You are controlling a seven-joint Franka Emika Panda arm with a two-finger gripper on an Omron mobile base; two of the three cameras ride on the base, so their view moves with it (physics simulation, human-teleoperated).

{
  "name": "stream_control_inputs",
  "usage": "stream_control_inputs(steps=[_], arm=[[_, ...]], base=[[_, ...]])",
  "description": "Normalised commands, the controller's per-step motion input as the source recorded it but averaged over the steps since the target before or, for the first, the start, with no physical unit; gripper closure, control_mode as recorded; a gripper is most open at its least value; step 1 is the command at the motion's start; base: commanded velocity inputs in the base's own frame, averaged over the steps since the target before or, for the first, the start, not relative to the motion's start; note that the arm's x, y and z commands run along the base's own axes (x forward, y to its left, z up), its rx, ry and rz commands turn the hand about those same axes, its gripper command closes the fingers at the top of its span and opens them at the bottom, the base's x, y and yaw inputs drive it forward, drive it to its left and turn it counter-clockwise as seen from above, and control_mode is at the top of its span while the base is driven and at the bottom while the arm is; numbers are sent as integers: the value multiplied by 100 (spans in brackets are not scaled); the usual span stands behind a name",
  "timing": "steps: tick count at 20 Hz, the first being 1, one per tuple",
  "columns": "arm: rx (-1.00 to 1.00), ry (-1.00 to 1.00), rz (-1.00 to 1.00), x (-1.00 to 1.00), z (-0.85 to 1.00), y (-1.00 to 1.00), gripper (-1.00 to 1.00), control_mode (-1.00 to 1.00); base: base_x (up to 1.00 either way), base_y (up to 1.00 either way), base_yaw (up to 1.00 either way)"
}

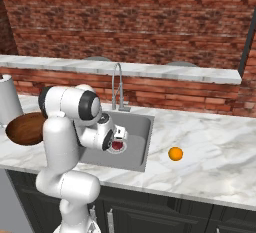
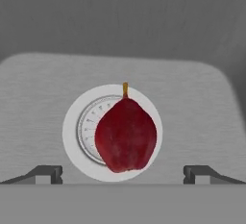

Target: Remove the orange and pear from the sink. Then move the bowl and cup from the counter to the sink for washing.

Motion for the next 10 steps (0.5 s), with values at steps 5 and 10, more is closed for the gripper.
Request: stream_control_inputs(steps=[5,10], arm=[[0,1,0,14,-15,-5,-100,-100],[0,0,0,12,-15,-4,-100,-100]], base=[[0,0,0],[0,0,0]])
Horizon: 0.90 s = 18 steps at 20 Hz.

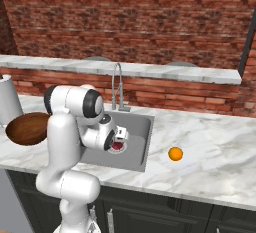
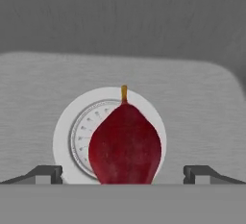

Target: Remove the orange and pear from the sink. Then move the bowl and cup from the counter to the sink for washing.

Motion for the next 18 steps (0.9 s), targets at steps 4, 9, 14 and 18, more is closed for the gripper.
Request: stream_control_inputs(steps=[4,9,14,18], arm=[[0,0,0,10,-15,-3,-100,-100],[0,0,0,8,-15,-1,-100,-100],[0,0,0,7,-15,-1,-100,-100],[0,0,0,6,-15,0,-100,-100]], base=[[0,0,0],[0,0,0],[0,0,0],[0,0,0]])
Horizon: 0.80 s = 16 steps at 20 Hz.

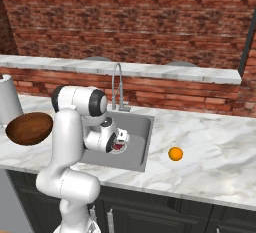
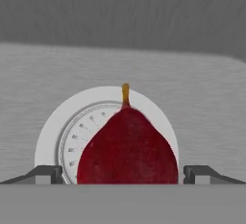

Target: Remove the orange and pear from the sink. Then move the bowl and cup from the counter to the sink for washing.

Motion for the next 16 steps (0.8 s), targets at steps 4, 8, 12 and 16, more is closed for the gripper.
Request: stream_control_inputs(steps=[4,8,12,16], arm=[[0,0,0,6,-15,0,-100,-100],[0,0,0,6,-16,0,-100,-100],[0,0,0,8,-15,-1,-100,-100],[0,0,0,11,-14,-1,-100,-100]], base=[[0,0,0],[0,0,0],[0,0,0],[0,0,0]])
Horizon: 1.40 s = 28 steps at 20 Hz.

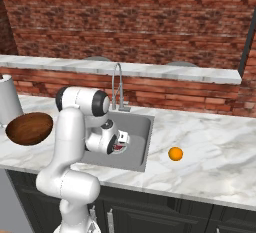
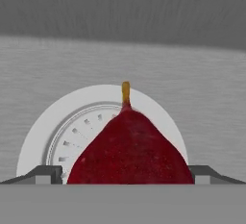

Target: Remove the orange and pear from the sink. Then move the bowl and cup from the counter to the sink for washing.

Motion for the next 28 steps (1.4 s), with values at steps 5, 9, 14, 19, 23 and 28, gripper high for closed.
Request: stream_control_inputs(steps=[5,9,14,19,23,28], arm=[[0,0,0,14,-11,-3,-100,-100],[0,0,0,12,-12,-2,-100,-100],[0,0,0,14,-9,-3,-100,-100],[0,0,0,14,-9,-2,-100,-100],[0,0,0,15,-11,0,-100,-100],[0,0,0,7,-13,0,100,-100]], base=[[0,0,0],[0,0,0],[0,0,0],[0,0,0],[0,0,0],[0,0,0]])
